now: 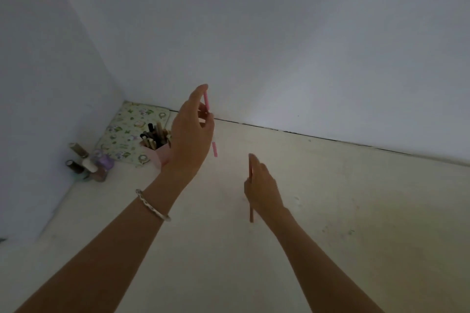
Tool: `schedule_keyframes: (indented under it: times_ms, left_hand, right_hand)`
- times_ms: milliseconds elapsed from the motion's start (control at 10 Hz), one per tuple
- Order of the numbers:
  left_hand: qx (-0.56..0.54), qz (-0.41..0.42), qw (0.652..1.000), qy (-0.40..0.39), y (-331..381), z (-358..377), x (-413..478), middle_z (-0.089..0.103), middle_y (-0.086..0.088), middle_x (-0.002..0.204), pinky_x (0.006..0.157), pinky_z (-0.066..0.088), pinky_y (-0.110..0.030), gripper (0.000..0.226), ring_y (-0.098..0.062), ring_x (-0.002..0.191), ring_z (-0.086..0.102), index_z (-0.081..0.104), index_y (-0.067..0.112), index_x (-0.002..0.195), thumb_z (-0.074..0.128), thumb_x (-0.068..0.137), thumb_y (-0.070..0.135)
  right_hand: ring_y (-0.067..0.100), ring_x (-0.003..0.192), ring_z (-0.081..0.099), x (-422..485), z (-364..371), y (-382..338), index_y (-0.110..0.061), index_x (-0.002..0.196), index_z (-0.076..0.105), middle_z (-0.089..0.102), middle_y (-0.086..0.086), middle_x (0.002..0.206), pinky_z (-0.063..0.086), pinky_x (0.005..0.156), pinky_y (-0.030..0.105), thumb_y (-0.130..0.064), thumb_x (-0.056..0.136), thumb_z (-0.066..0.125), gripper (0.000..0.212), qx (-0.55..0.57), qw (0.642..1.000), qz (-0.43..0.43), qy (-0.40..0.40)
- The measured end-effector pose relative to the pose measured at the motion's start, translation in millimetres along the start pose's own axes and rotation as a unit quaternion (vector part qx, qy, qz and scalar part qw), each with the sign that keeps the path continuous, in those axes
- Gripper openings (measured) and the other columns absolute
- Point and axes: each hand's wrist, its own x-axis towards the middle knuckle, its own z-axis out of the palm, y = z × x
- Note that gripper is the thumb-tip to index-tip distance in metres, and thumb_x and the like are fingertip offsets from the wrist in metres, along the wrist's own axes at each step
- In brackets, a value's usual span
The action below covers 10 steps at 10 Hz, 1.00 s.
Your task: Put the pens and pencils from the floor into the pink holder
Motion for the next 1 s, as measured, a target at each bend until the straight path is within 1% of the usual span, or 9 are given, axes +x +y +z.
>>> schedule_keyframes:
  times_ms: [100, 200, 300, 400, 600, 700, 800, 900, 1000]
  left_hand:
    - [0.033, 0.037, 0.998, 0.032, -23.4, -23.6, 14.4, 0.059, -0.007, 0.108, 0.071, 0.054, -0.016, 0.048, -0.007, 0.081, 0.059, 0.047, 0.017, 0.138, 0.060, 0.093, 0.005]
    - [0.071, 0.057, 0.996, 0.014, -46.2, -34.6, 19.0, 0.055, -0.008, 0.111, 0.071, 0.055, -0.019, 0.047, -0.010, 0.081, 0.061, 0.046, 0.017, 0.136, 0.060, 0.093, 0.005]
    - [0.151, 0.095, 0.984, -0.028, -65.2, -33.4, 14.1, 0.060, -0.010, 0.105, 0.074, 0.053, -0.027, 0.034, -0.019, 0.084, 0.064, 0.058, 0.011, 0.121, 0.066, 0.089, 0.006]
    - [0.306, 0.162, 0.937, -0.034, -79.5, -32.2, 8.7, 0.066, -0.011, 0.113, 0.094, 0.043, -0.042, 0.011, -0.031, 0.111, 0.059, 0.074, 0.011, 0.090, 0.074, 0.082, 0.018]
    - [0.265, 0.124, 0.953, 0.073, -84.6, -54.5, 23.3, 0.062, -0.008, 0.121, 0.100, 0.035, -0.038, 0.027, -0.028, 0.121, 0.051, 0.068, 0.014, 0.112, 0.057, 0.088, 0.010]
    - [0.233, 0.101, 0.965, 0.060, -85.9, -64.9, 26.5, 0.063, -0.007, 0.118, 0.097, 0.039, -0.039, 0.030, -0.028, 0.118, 0.053, 0.066, 0.012, 0.113, 0.056, 0.085, 0.007]
    - [0.211, 0.069, 0.974, 0.048, -88.5, -73.9, 24.2, 0.063, -0.008, 0.118, 0.098, 0.039, -0.040, 0.031, -0.029, 0.117, 0.053, 0.064, 0.009, 0.116, 0.054, 0.087, 0.007]
    - [0.177, 0.044, 0.982, 0.055, -92.4, -84.5, 22.9, 0.062, -0.008, 0.120, 0.098, 0.038, -0.038, 0.035, -0.027, 0.117, 0.052, 0.060, 0.008, 0.121, 0.052, 0.087, 0.004]
    - [0.078, -0.023, 0.995, 0.053, -92.2, -95.8, 18.9, 0.058, -0.010, 0.122, 0.096, 0.043, -0.030, 0.044, -0.022, 0.112, 0.054, 0.054, 0.005, 0.127, 0.049, 0.084, -0.005]
  right_hand:
    - [0.010, 0.081, 0.063, 16.0, -21.8, -36.9, -0.030, 0.143, 0.029, 0.059, -0.004, 0.104, 0.056, 0.073, 0.025, -0.008, 0.094, 0.051, 0.058, 0.213, 0.964, -0.025, 0.156]
    - [0.005, 0.077, 0.062, 24.6, -31.3, -65.7, -0.036, 0.138, 0.030, 0.057, -0.014, 0.088, 0.051, 0.067, 0.010, -0.011, 0.094, 0.055, 0.056, 0.303, 0.919, -0.087, 0.239]
    - [0.003, 0.082, 0.062, 30.2, -28.5, -85.5, -0.033, 0.136, 0.031, 0.059, -0.013, 0.086, 0.049, 0.073, 0.008, -0.011, 0.094, 0.057, 0.055, 0.319, 0.900, -0.128, 0.270]
    - [0.003, 0.083, 0.064, 31.9, -17.6, -95.0, -0.032, 0.135, 0.033, 0.061, -0.013, 0.088, 0.049, 0.076, 0.008, -0.010, 0.093, 0.059, 0.054, 0.325, 0.896, -0.141, 0.268]
    - [0.004, 0.085, 0.064, 36.0, 9.4, -117.2, -0.034, 0.132, 0.033, 0.062, -0.013, 0.094, 0.051, 0.080, 0.014, -0.014, 0.093, 0.059, 0.051, 0.298, 0.902, -0.196, 0.242]
    - [0.009, 0.090, 0.063, 39.6, 23.5, -123.7, -0.029, 0.128, 0.045, 0.063, -0.006, 0.102, 0.055, 0.083, 0.027, -0.019, 0.095, 0.059, 0.037, 0.221, 0.919, -0.238, 0.225]
    - [0.026, 0.097, 0.061, 39.5, 41.6, -118.3, -0.011, 0.115, 0.068, 0.062, 0.013, 0.119, 0.051, 0.083, 0.040, -0.014, 0.091, 0.063, 0.024, 0.017, 0.915, -0.300, 0.270]
    - [0.021, 0.112, 0.052, 35.6, 45.3, -106.3, -0.013, 0.132, 0.054, 0.050, 0.015, 0.134, 0.040, 0.094, 0.031, -0.013, 0.088, 0.055, 0.044, 0.045, 0.915, -0.281, 0.287]
    - [0.022, 0.120, 0.050, 32.2, 34.4, -98.1, -0.014, 0.136, 0.040, 0.044, 0.009, 0.138, 0.037, 0.102, 0.033, -0.011, 0.083, 0.054, 0.055, 0.112, 0.928, -0.215, 0.282]
